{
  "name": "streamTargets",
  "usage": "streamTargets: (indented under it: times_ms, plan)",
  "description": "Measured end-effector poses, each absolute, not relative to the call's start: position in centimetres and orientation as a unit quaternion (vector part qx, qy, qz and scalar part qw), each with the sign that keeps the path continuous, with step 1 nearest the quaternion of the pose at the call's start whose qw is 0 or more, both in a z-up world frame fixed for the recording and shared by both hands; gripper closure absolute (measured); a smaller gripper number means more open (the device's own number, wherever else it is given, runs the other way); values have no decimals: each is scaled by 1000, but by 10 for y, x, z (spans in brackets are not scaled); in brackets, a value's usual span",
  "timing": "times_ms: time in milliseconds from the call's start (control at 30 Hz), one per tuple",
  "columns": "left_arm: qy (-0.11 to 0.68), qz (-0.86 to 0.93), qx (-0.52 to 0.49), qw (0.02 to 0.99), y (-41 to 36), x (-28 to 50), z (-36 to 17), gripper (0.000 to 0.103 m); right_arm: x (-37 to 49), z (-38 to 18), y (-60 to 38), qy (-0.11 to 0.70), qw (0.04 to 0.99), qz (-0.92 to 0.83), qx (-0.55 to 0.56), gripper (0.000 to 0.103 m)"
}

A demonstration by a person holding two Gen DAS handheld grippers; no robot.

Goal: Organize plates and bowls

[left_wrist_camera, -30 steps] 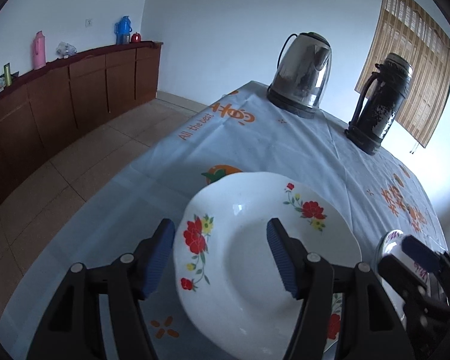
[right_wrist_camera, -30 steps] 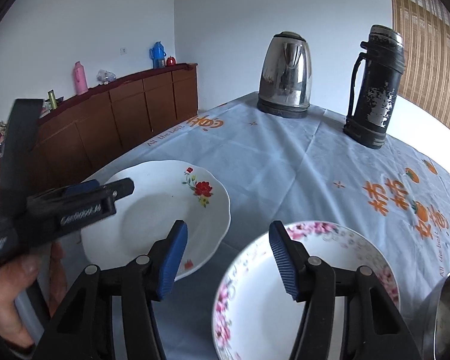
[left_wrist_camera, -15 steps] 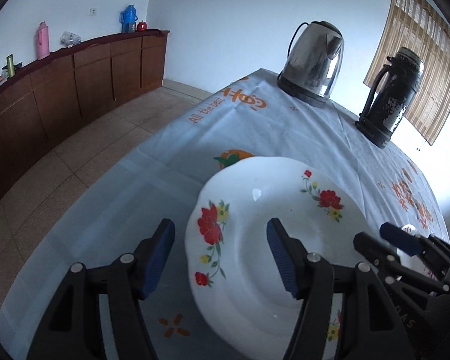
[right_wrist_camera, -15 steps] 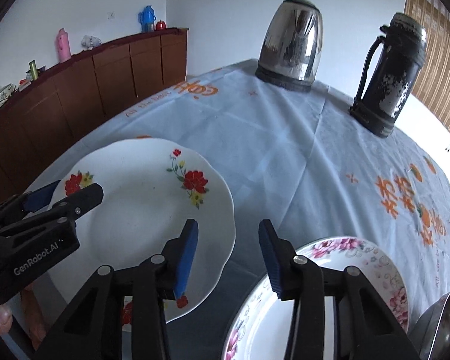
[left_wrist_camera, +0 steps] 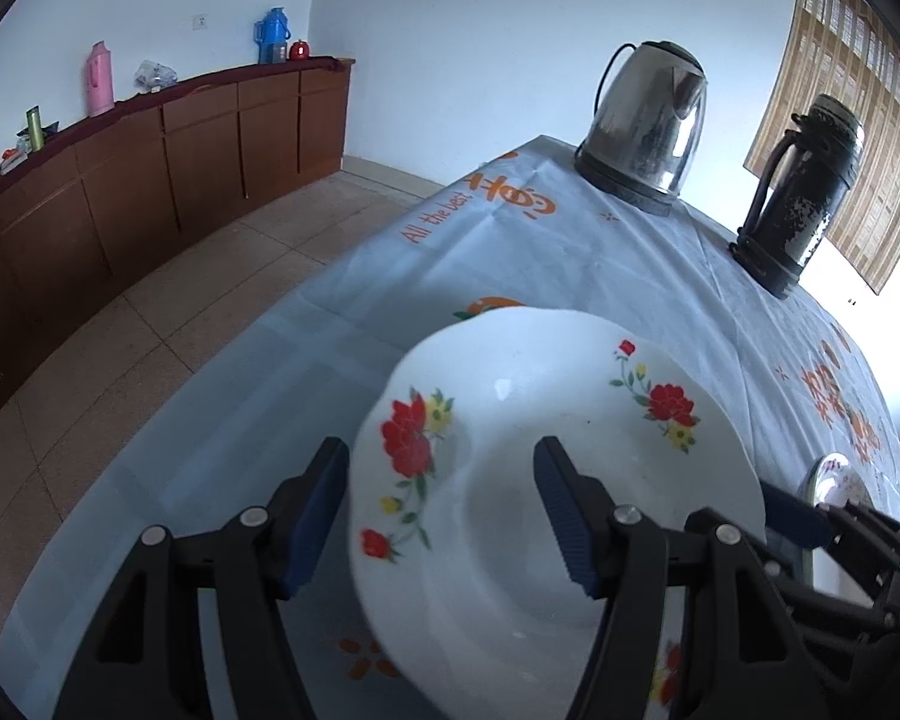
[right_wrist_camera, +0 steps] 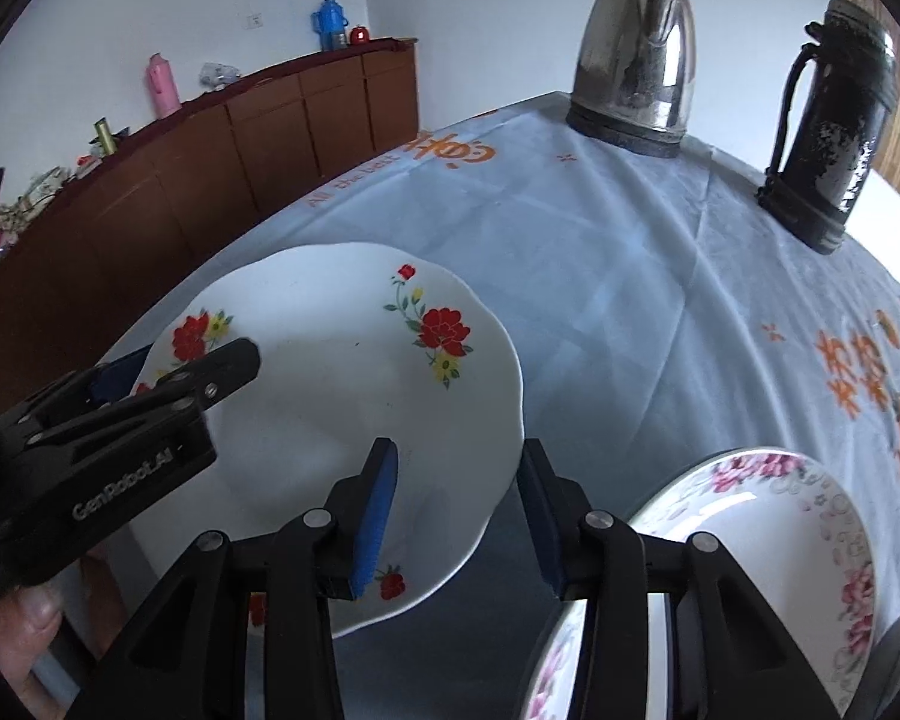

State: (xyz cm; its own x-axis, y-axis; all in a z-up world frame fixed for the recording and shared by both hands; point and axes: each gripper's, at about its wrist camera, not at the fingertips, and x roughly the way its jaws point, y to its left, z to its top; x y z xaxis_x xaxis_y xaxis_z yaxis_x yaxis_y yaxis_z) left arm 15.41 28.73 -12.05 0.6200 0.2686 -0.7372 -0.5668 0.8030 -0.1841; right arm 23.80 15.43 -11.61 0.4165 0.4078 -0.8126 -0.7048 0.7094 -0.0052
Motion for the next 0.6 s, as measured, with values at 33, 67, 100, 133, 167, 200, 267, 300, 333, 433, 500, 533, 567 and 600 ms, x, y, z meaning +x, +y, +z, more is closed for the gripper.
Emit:
streamTargets:
  times_ms: [33,67,100,133,167,200,267,300,333,433,500,533,567,600]
  plan:
    - [364,240,-205,876,288,153,-120,38,236,-117,155,422,820,345,-173,59]
    - [363,242,-206,876,289,153,-121,38,235,-118,156,423,818,349,-171,59]
    - [363,244,-207,875,290,153,-121,38,234,-118,156,425,815,357,-166,59]
    - [362,246,-208,874,291,152,-121,38,233,-118,155,427,812,364,-158,59]
    - [362,248,-211,874,293,152,-121,38,234,-118,153,431,810,370,-146,59]
    - [362,248,-212,873,293,151,-121,39,234,-117,152,430,812,369,-141,63]
    - [363,250,-213,872,295,151,-122,40,234,-116,151,420,822,356,-142,68]
    - [363,252,-214,871,296,151,-122,41,234,-115,150,417,825,355,-140,70]
    - [362,253,-216,871,296,150,-122,42,236,-115,150,416,827,352,-138,73]
    - [361,254,-220,870,299,148,-123,58,235,-115,151,410,833,344,-141,78]
    - [362,254,-223,869,300,148,-124,64,235,-115,151,408,834,343,-142,78]
    - [361,253,-224,869,300,147,-123,65,235,-115,150,406,835,342,-142,78]
    - [361,254,-223,869,300,147,-123,65,234,-115,150,404,837,341,-143,78]
    - [361,255,-223,869,300,147,-123,65,233,-115,150,402,838,340,-145,78]
